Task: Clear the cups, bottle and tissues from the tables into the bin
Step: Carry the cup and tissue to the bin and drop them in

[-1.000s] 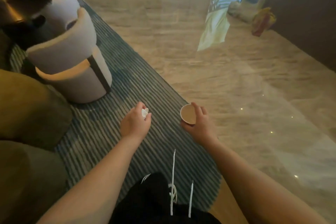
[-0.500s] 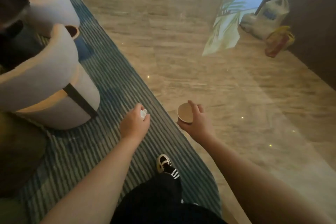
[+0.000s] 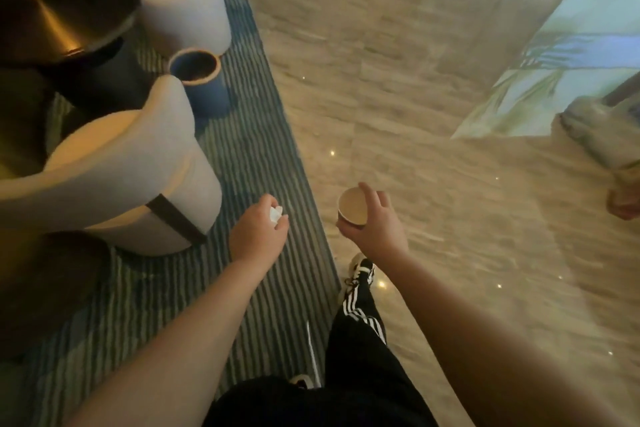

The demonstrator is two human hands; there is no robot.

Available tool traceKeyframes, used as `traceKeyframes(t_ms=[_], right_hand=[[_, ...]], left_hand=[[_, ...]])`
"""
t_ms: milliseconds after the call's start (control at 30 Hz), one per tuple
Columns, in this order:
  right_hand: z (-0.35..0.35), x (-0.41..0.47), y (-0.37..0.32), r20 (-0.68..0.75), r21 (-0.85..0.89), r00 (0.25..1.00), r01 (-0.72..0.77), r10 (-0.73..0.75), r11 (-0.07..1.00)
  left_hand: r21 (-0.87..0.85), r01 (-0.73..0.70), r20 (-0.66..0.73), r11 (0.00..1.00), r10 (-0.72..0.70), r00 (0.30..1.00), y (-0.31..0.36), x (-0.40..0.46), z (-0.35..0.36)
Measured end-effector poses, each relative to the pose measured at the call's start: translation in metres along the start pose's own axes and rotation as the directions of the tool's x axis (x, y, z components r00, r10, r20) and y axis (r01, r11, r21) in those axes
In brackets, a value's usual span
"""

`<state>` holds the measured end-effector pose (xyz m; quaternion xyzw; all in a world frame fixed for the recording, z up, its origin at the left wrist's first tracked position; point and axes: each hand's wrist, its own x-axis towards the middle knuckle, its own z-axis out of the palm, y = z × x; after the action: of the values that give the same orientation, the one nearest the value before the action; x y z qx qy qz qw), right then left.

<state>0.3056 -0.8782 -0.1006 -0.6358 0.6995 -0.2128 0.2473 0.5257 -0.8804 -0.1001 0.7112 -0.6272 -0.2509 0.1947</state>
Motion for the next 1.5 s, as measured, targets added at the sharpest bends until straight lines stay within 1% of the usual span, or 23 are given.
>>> traceKeyframes(t_ms=[167,367,467,600,733,867,1033,1167,1267,1367,1433,1500], right_hand=[[0.005,0.148,-0.005,0.08,-0.012,0.983,0.165,-0.163,0.986],[-0.008,0.331,-0.027,0.228,0.002,0.926,0.307,-0.3,0.952],[-0.012,0.406,-0.044,0.257,0.03,0.904,0.346,-0.341,0.938],[0.002,0.491,-0.07,0.307,0.04,0.87,0.393,-0.385,0.919],[0.036,0.573,-0.095,0.365,0.052,0.829,0.436,-0.423,0.899],[0.081,0.666,-0.137,0.379,0.047,0.797,0.49,-0.47,0.87],[0.138,0.802,-0.221,0.444,0.056,0.737,0.545,-0.51,0.837],[0.173,0.894,-0.285,0.479,0.014,0.702,0.595,-0.527,0.804],[0.192,0.942,-0.325,0.514,0.028,0.678,0.598,-0.525,0.801],[0.215,0.979,-0.354,0.574,0.072,0.621,0.612,-0.535,0.787],[0.234,1.005,-0.37,0.609,0.089,0.585,0.622,-0.537,0.778],[0.257,1.031,-0.385,0.646,0.113,0.532,0.643,-0.548,0.757]], left_hand=[[0.007,0.084,-0.106,0.996,-0.083,0.991,0.009,0.111,0.01],[-0.041,0.228,-0.225,0.973,-0.231,0.946,0.049,0.253,-0.005],[-0.062,0.269,-0.292,0.961,-0.275,0.916,0.062,0.312,-0.011],[-0.063,0.297,-0.325,0.953,-0.301,0.897,0.06,0.38,-0.018],[-0.081,0.347,-0.366,0.934,-0.352,0.862,0.04,0.454,-0.024],[-0.119,0.402,-0.408,0.908,-0.413,0.814,0.0,0.548,-0.035],[-0.18,0.558,-0.401,0.81,-0.579,0.71,-0.068,0.681,-0.076],[-0.173,0.604,-0.384,0.778,-0.618,0.686,-0.101,0.76,-0.117],[-0.236,0.629,-0.375,0.741,-0.667,0.644,-0.11,0.803,-0.145],[-0.298,0.643,-0.36,0.705,-0.707,0.609,-0.118,0.837,-0.159],[-0.357,0.646,-0.358,0.675,-0.738,0.572,-0.127,0.859,-0.162],[-0.392,0.663,-0.357,0.638,-0.769,0.53,-0.139,0.882,-0.16]])
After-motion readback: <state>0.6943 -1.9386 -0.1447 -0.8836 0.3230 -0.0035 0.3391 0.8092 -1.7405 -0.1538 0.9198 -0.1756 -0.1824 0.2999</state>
